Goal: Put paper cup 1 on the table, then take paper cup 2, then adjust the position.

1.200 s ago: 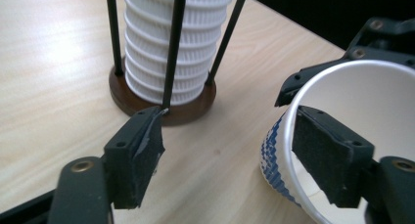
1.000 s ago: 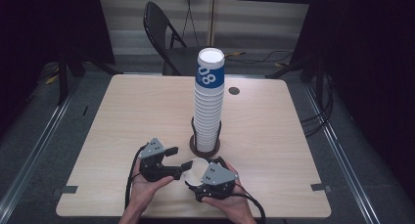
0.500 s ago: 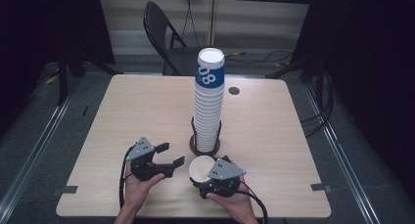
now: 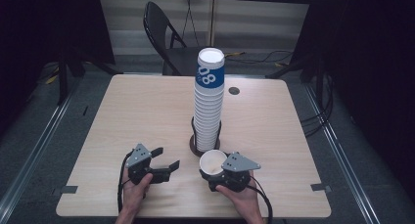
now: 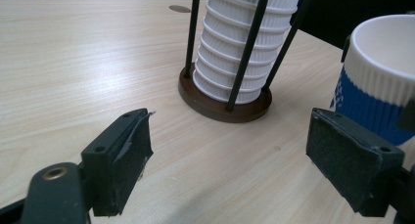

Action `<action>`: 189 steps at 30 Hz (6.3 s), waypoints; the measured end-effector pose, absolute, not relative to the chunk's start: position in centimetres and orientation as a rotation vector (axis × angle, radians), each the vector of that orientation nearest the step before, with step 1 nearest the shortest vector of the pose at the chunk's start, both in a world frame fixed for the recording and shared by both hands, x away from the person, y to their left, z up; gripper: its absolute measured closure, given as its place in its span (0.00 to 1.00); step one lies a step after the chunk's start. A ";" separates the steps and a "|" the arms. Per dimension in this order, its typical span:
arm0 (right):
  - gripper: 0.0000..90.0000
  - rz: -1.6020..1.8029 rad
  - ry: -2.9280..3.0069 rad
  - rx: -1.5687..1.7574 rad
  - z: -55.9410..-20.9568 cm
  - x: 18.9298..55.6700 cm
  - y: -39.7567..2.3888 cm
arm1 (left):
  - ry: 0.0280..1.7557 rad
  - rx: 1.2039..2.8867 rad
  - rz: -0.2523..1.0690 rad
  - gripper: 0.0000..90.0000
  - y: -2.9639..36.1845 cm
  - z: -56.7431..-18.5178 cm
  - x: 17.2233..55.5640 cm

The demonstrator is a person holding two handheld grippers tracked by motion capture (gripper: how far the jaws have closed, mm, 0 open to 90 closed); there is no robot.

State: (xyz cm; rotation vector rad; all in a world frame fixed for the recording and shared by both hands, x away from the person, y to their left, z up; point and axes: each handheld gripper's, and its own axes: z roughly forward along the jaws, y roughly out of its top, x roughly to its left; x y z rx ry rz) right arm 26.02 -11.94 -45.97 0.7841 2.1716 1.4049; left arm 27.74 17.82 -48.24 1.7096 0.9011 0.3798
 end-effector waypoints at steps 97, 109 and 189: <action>0.20 1.403 1.862 1.168 -48.7 40.3 -18.0 | 0.890 1.568 0.568 0.18 18.5 -49.7 25.8; 0.18 1.325 1.968 1.230 -48.9 39.8 -18.6 | 0.889 1.562 0.564 0.18 18.6 -49.7 25.8; 0.18 1.765 1.927 0.805 -28.8 30.1 -17.0 | 0.886 1.560 0.569 0.18 18.6 -49.7 25.7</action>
